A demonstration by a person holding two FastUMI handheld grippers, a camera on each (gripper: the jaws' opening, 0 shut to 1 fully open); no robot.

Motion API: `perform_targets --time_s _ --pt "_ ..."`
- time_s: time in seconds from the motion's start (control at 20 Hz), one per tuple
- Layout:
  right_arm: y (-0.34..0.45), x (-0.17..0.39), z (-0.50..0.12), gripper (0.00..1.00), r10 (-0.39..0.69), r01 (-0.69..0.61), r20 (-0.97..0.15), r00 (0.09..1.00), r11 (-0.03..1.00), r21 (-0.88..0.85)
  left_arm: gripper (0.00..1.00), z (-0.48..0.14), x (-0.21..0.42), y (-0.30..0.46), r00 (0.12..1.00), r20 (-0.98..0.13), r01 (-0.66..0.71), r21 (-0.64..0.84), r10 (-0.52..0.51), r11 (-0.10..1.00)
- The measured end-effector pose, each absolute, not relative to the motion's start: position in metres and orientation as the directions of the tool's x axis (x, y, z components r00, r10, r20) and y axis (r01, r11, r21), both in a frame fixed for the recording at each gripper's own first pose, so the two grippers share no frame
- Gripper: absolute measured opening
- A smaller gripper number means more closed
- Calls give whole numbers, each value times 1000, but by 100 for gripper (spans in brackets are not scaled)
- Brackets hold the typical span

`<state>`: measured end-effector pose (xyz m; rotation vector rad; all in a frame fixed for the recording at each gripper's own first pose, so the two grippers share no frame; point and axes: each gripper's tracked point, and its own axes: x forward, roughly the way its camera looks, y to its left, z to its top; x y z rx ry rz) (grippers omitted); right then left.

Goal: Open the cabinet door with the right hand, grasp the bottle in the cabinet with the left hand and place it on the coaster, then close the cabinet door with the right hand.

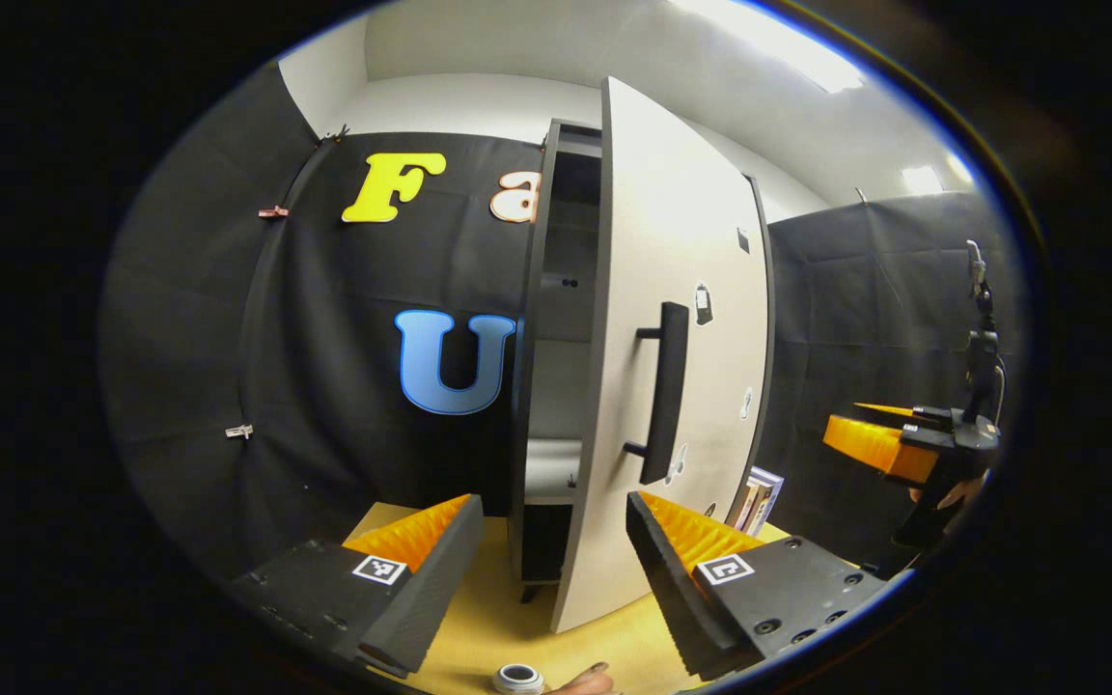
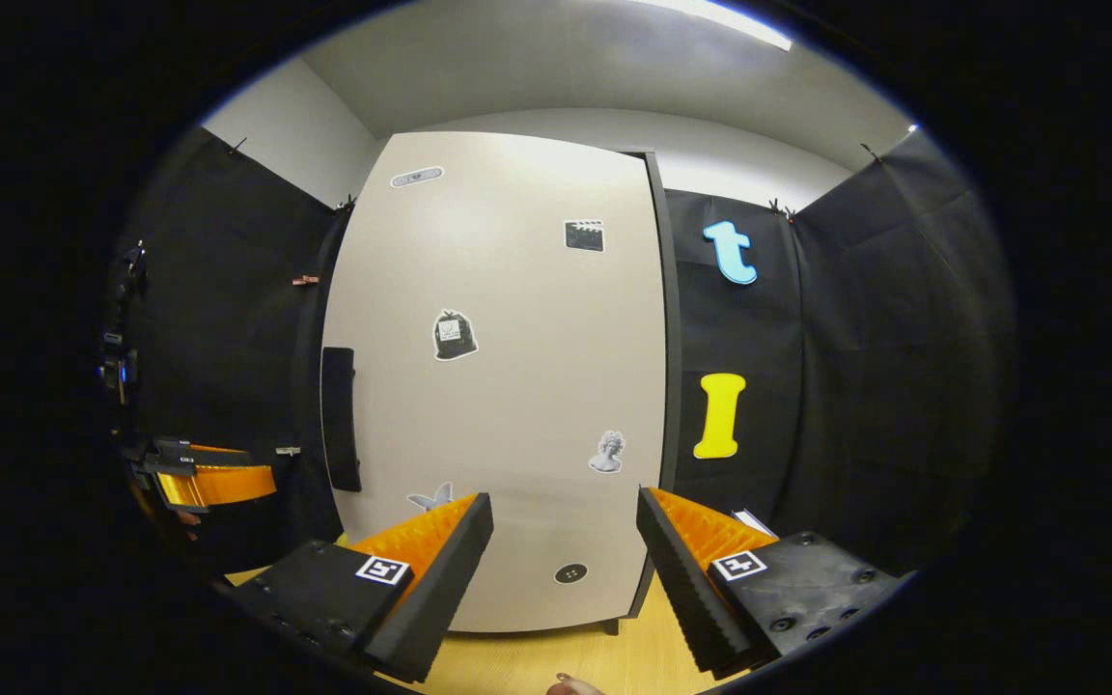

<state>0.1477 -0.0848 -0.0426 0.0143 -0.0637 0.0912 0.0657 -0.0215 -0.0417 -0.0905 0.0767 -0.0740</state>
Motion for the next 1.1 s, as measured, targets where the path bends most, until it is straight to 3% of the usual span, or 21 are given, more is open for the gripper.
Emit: perform_targets --time_s 0.5,1.1 --pt "-98 147 -48 98 44 -44 49 998 999 0 94 -43 70 -33 993 -71 90 -50 -94 995" --pt "-98 143 -44 97 65 -65 49 997 998 -12 94 -44 74 -41 990 -77 113 -60 -118 992"
